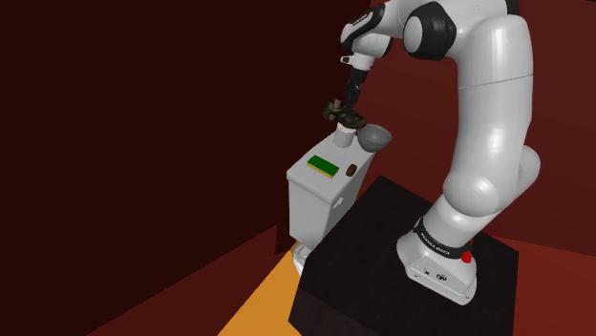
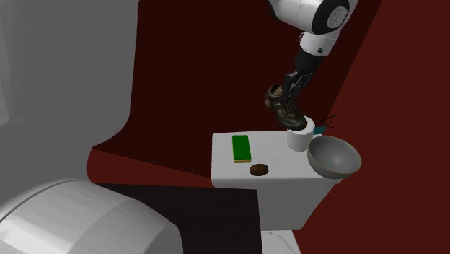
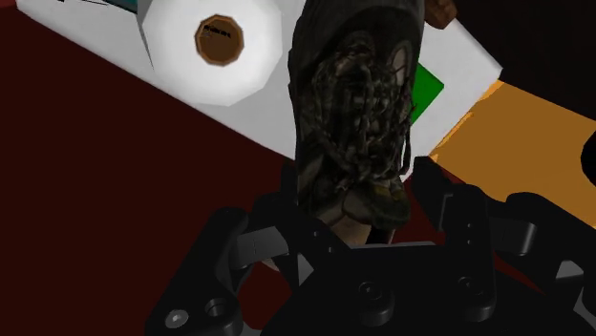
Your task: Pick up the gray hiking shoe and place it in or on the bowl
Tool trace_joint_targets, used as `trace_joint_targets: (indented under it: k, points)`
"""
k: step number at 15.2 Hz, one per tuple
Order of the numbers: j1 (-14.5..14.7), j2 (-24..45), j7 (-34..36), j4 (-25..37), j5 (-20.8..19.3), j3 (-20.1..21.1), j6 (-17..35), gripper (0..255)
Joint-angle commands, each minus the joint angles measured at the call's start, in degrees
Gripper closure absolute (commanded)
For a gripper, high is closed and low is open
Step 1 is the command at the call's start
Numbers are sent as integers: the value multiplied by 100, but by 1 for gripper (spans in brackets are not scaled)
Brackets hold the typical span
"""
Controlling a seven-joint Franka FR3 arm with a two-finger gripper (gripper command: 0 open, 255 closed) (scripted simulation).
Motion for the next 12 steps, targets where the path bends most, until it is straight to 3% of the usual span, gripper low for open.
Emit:
trace_joint_targets:
  k: [1,12]
  points:
    - [-185,22,-197,103,-19,-62,-117,255]
    - [-1437,634,-1213,1403,-4,-278,-996,255]
